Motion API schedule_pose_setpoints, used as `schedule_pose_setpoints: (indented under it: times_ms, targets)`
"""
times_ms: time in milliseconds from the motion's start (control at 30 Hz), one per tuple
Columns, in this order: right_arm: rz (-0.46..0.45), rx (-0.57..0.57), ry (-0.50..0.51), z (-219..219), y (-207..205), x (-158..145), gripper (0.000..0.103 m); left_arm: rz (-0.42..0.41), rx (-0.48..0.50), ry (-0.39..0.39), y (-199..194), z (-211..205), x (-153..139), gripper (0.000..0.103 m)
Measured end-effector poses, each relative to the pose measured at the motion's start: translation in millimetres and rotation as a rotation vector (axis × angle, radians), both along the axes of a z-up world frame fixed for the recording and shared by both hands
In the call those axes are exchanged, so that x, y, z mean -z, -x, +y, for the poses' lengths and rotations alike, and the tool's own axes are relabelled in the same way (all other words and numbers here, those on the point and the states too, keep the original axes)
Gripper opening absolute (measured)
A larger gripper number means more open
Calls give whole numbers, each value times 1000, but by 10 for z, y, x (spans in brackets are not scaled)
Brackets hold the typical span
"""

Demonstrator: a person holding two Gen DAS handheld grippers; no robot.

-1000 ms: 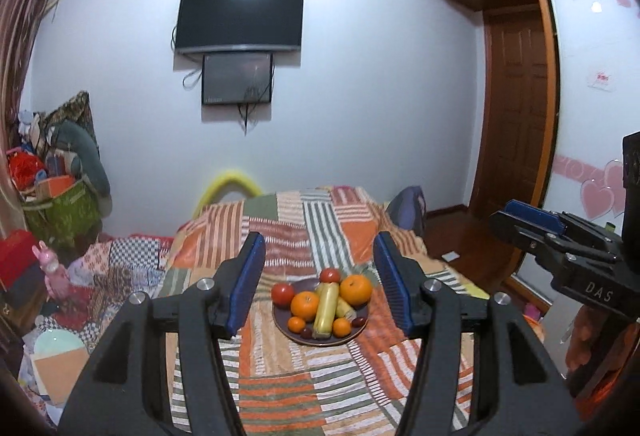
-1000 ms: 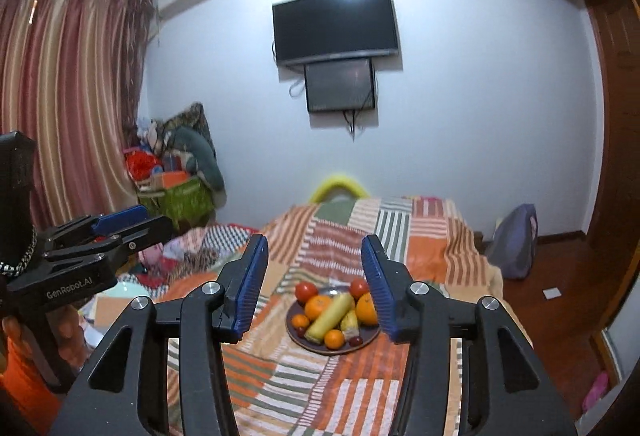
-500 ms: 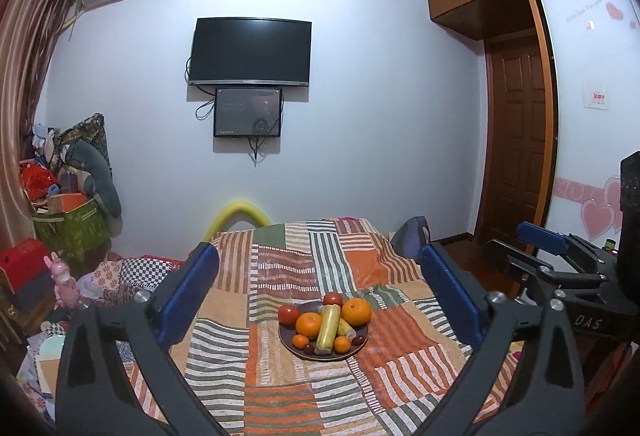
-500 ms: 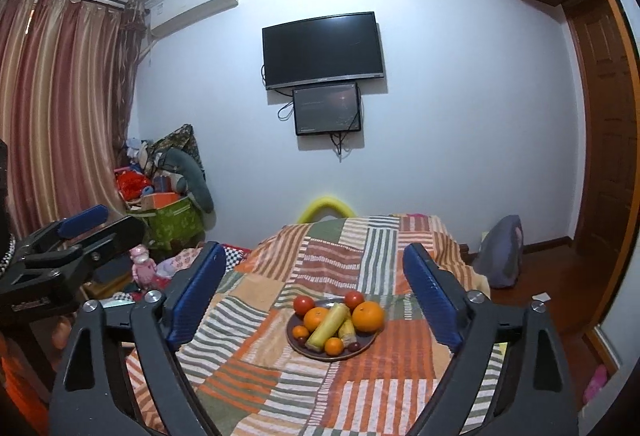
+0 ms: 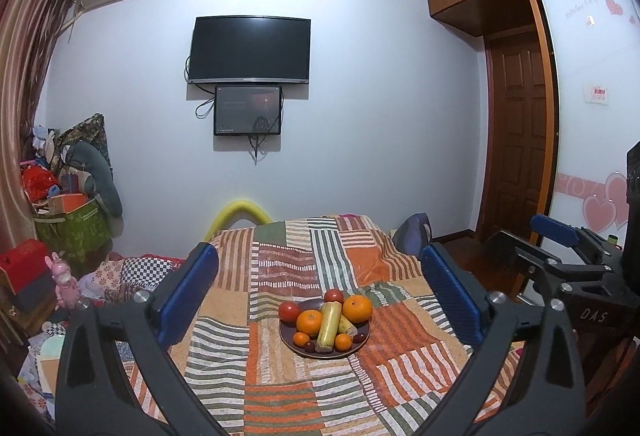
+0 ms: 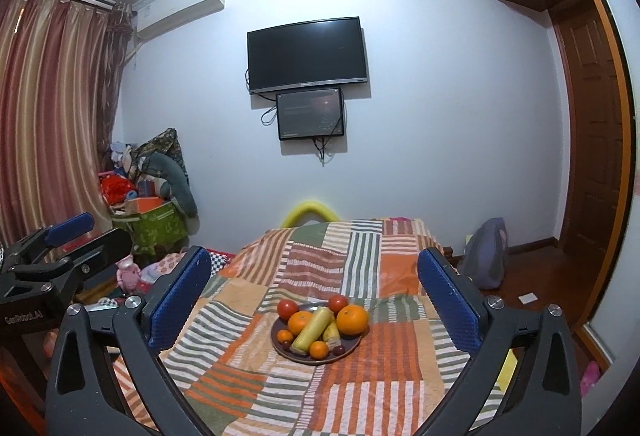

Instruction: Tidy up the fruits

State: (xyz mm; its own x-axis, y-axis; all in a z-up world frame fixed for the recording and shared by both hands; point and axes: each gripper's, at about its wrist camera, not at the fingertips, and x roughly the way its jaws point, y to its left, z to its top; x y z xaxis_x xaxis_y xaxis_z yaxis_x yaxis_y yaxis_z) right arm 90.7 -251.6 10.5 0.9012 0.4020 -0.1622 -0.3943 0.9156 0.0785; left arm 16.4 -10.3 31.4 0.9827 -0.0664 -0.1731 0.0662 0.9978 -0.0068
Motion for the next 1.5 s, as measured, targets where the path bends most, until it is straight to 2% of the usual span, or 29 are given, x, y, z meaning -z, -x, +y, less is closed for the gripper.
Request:
schedule_pose_setpoints:
  times_ms: [1500]
  targets:
    - [-37, 15, 4, 40, 92, -92, 103, -2, 10, -8, -3, -33, 31, 103]
